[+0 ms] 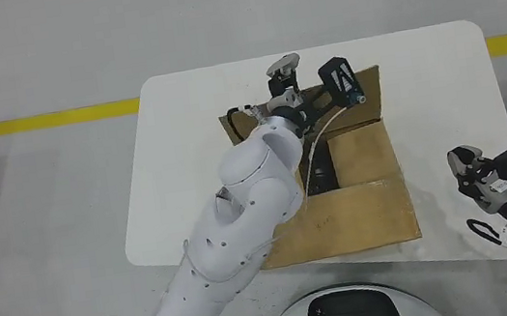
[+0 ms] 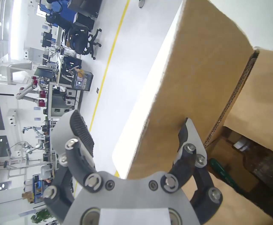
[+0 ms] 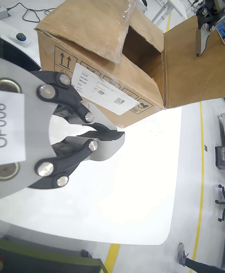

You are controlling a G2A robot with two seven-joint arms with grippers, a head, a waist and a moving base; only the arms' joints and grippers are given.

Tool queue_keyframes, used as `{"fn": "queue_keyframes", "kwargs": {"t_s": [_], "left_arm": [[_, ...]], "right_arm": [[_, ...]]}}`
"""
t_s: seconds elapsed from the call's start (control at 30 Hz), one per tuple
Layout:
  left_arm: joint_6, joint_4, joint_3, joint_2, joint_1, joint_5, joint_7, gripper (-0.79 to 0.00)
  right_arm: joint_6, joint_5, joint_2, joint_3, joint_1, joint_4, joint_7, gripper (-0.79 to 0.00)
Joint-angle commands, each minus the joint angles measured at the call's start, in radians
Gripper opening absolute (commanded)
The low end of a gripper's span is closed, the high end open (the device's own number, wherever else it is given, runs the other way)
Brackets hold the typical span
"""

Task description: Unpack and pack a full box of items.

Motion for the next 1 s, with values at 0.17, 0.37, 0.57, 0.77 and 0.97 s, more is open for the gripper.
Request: {"fn": "queue_keyframes", "kwargs": {"t_s": [0.17,0.37,0.57,0.77,0.97], "left_arm": [[0.027,0.066,0.011,-0.014,0.009,0.012,-0.012,0.0],[0.02,0.051,-0.008,-0.019,0.019,0.025,-0.015,0.0],[0.044,-0.091,-0.08,-0.016,0.082,-0.037,-0.039,0.0],[0.1,-0.294,-0.2,-0.002,0.245,-0.159,-0.09,0.0],[0.104,-0.452,-0.315,0.017,0.406,-0.227,-0.133,0.0]], "right_arm": [[0.001,-0.004,-0.001,-0.004,-0.006,-0.001,0.002,-0.785],[0.008,-0.008,-0.001,-0.011,0.003,-0.001,0.007,-0.785],[-0.002,0.206,-0.003,0.03,0.038,-0.005,0.025,-0.785],[-0.277,0.485,0.019,0.113,0.081,0.004,0.2,-0.462],[-0.514,0.469,0.041,0.11,0.098,0.032,0.335,0.0]]}}
